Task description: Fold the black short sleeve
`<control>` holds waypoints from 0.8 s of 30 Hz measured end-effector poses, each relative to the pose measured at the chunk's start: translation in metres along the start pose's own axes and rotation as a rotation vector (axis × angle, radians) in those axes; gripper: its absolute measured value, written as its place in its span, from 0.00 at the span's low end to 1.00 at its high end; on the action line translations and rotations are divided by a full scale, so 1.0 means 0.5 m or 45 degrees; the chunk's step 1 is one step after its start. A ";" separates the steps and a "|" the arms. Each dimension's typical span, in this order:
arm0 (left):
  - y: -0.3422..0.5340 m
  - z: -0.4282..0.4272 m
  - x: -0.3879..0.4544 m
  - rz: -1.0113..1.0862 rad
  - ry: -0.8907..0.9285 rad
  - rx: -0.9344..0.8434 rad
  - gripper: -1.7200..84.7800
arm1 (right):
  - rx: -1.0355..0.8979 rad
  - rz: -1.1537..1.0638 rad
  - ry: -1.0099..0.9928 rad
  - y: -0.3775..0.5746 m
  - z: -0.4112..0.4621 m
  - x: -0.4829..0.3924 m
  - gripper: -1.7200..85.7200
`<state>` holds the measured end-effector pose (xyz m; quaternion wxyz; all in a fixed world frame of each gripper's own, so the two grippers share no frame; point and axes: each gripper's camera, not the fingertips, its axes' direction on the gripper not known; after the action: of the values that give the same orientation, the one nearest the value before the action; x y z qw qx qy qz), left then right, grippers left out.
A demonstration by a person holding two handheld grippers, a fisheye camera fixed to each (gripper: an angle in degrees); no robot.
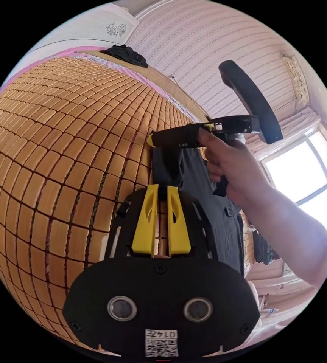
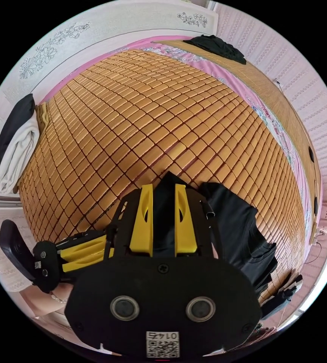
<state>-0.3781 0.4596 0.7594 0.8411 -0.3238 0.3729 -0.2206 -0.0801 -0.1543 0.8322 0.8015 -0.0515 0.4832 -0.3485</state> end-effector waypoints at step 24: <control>0.041 -0.007 0.176 0.650 0.093 -0.157 0.09 | 0.190 0.316 -0.190 0.313 -0.108 0.287 0.10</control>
<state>-0.3231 0.4187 0.7005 0.8342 -0.2617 0.4853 0.0103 -0.0026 -0.1102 0.6317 0.8736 0.0428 0.3978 -0.2770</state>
